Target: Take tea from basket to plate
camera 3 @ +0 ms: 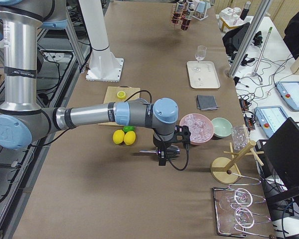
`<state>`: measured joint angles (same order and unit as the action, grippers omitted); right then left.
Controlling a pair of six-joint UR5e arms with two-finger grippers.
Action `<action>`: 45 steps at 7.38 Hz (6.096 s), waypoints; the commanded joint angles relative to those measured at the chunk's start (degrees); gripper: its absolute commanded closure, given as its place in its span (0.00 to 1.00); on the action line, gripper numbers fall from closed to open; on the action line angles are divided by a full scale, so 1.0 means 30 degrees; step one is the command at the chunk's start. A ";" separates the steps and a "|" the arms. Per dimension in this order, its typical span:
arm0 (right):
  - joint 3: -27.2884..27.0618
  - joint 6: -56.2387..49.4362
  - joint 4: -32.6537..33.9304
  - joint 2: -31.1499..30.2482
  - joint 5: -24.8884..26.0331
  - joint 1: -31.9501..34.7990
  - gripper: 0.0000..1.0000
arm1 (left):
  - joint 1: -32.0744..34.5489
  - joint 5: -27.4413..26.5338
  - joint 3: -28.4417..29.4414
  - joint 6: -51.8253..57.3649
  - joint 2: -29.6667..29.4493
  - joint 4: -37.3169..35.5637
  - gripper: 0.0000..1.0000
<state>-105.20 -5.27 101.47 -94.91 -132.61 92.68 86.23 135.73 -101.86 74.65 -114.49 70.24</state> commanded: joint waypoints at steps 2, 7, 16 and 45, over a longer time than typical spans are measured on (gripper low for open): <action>-0.0208 -0.0061 0.0103 -0.0237 0.0053 0.0074 0.00 | -0.1433 -0.0242 -0.1406 -0.3141 -0.0128 -0.0004 1.00; -0.2225 -0.0003 -0.0247 -0.0384 -0.0267 0.0134 0.00 | -0.3779 -0.0095 -0.3194 -0.4336 -0.0566 0.0582 1.00; -0.2526 1.0717 -1.2301 -0.0093 -0.0508 -0.6451 0.00 | -1.0721 -0.3403 -0.5306 -1.6934 -0.6070 -0.1087 1.00; -0.0436 1.5028 -2.5219 0.6649 1.1363 -1.8851 0.00 | -1.8578 -0.8474 -0.4310 -2.3858 -0.9122 0.1637 1.00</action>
<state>-103.60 40.01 22.39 -73.35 -98.88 37.44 30.50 110.53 -114.83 3.11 -141.86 75.11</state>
